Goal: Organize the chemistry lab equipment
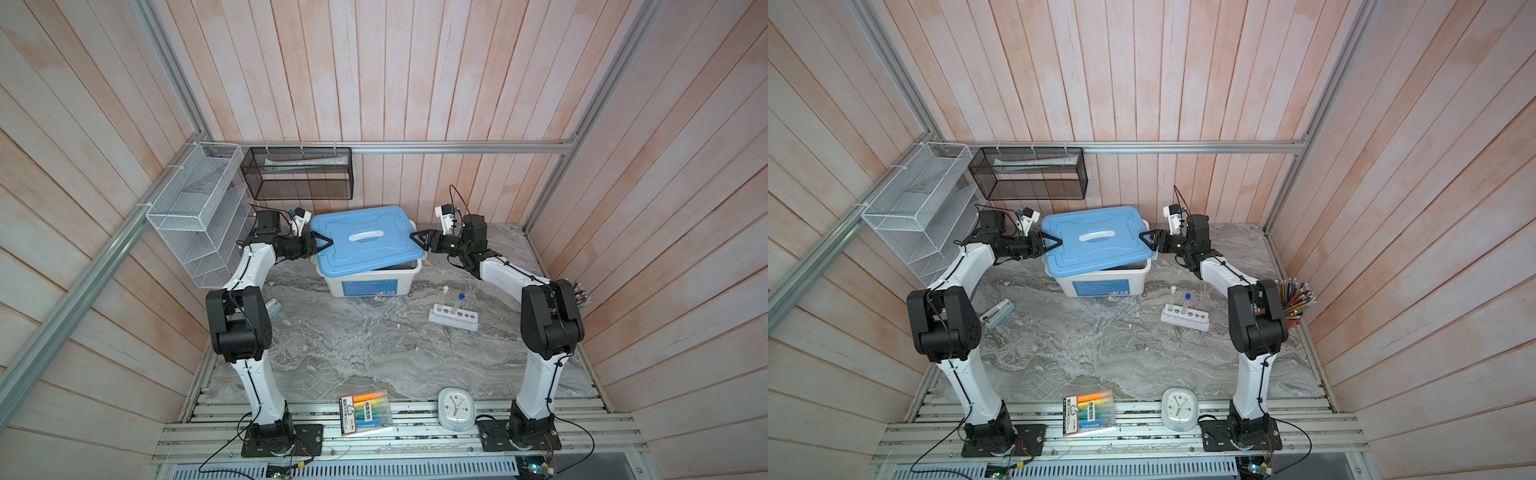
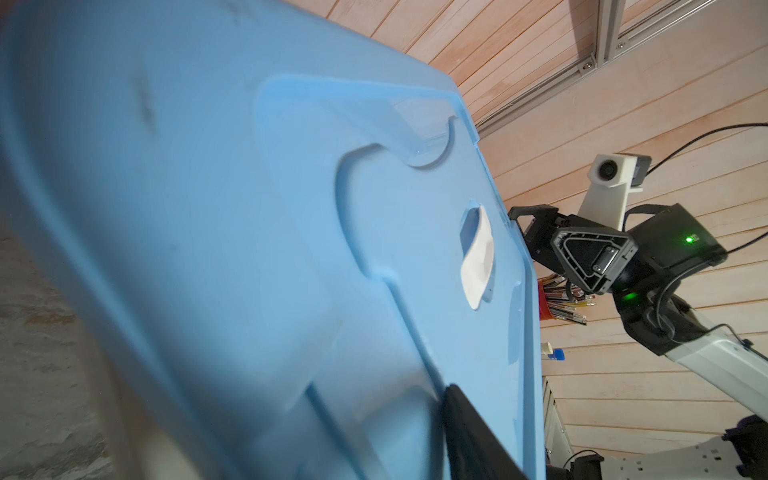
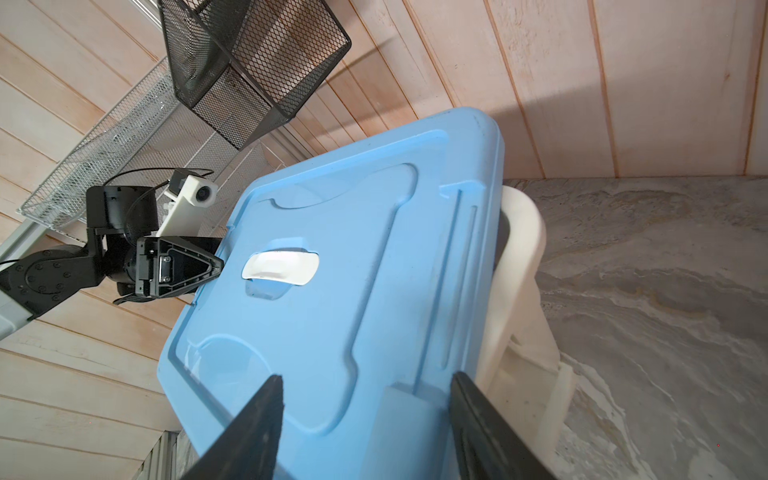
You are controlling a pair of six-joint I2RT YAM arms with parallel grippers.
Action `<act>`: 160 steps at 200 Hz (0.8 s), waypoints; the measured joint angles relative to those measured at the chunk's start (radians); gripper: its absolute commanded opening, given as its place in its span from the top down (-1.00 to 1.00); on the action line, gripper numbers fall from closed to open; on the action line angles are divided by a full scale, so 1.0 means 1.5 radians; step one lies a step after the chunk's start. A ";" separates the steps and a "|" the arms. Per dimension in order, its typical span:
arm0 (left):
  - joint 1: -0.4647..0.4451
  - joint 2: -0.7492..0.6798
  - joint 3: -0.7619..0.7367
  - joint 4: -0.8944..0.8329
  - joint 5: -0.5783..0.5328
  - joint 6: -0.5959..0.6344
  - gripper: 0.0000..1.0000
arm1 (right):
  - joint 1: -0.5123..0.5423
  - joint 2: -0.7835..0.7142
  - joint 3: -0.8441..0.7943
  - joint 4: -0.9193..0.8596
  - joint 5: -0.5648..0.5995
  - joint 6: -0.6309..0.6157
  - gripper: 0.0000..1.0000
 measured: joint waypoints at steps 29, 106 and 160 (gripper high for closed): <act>-0.005 0.000 0.013 -0.021 -0.022 0.011 -0.06 | 0.002 -0.006 0.000 -0.009 0.009 -0.005 -0.27; -0.016 0.001 0.050 -0.071 -0.083 0.019 -0.11 | 0.004 -0.009 0.000 -0.010 0.014 -0.009 -0.27; -0.022 0.008 0.101 -0.127 -0.166 0.024 -0.15 | 0.011 -0.009 0.000 -0.011 0.014 -0.009 -0.27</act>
